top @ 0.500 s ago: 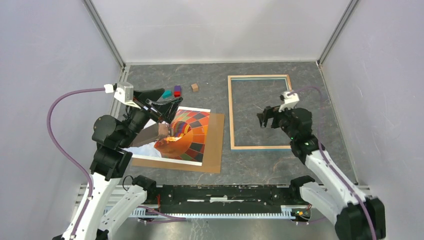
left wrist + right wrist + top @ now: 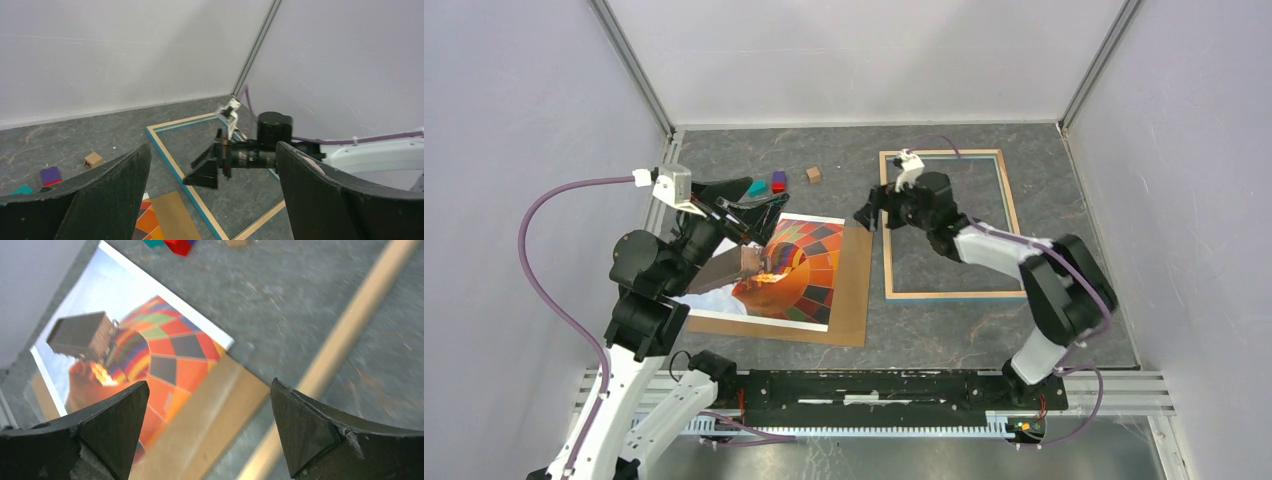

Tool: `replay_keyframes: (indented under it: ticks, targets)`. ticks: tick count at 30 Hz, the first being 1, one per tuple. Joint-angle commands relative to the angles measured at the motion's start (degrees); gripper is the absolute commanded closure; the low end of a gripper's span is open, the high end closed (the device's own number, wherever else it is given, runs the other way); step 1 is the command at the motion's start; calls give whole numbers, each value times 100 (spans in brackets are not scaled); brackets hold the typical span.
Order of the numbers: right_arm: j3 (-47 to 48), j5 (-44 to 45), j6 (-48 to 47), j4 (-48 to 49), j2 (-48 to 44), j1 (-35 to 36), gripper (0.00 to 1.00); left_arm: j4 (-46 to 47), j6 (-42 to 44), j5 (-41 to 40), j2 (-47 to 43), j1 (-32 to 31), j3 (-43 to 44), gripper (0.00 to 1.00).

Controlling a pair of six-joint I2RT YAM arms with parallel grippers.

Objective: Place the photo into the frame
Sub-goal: Pick up the photo frame item at the center of the board.

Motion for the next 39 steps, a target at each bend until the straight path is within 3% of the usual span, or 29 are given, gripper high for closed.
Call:
replay_keyframes:
  ticks: [1, 5, 13, 26, 31, 35, 39]
  targets:
    - [1059, -354, 689, 675, 1123, 241, 2, 133, 168, -90, -24, -75, 29, 0]
    - [1691, -282, 980, 674, 1972, 301, 4, 84, 174, -111, 28, -137, 47, 0]
    - [2214, 298, 608, -154, 2488, 300, 9, 10, 120, -121, 90, -224, 91, 0]
    - [2409, -597, 881, -189, 2958, 212, 28, 7, 39, -202, 64, -259, 65, 0]
    - [2276, -616, 1106, -47, 2974, 205, 28, -19, -86, -551, 237, -272, -22, 0]
    - [2014, -553, 1422, 209, 2916, 184, 28, -536, -414, -1266, 787, -275, 121, 0]
    - [1825, -423, 1555, 194, 2854, 139, 27, -2145, -1111, -2073, 1712, -269, 496, 0]
